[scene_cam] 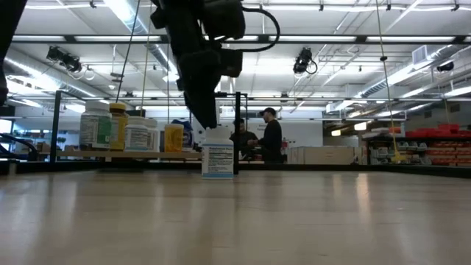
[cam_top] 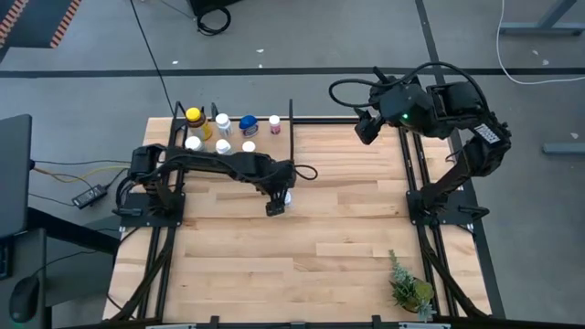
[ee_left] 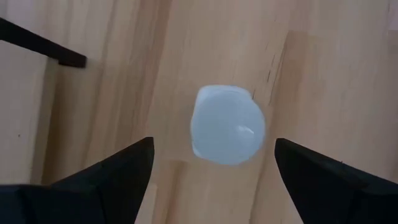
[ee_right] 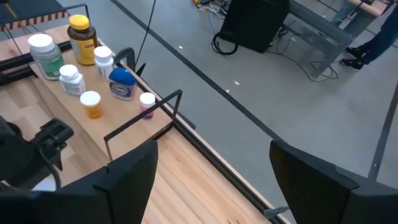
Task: Pick and place medicine bottles onto shelf by color
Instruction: Put the white and blue medicine bottle on the shelf
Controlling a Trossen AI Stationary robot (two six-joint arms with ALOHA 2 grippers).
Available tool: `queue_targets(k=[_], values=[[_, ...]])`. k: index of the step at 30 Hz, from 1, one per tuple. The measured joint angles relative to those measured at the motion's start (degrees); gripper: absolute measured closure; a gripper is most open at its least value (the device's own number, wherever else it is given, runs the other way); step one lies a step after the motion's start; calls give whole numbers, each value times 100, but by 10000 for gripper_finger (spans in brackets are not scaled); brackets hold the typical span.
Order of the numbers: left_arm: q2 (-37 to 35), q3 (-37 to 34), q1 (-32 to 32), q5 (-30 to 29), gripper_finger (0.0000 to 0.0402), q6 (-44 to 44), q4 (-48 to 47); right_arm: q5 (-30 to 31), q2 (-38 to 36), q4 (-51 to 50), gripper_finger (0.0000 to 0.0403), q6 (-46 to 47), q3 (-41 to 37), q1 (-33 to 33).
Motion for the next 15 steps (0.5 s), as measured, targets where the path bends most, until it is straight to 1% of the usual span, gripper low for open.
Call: queue_targets(k=[6, 15], values=[[51, 0, 45, 4, 60, 5, 262, -2, 0, 0, 87, -31, 0, 4], [118, -4, 43, 7, 61, 44, 288, -2, 2, 0, 87, -55, 0, 4]])
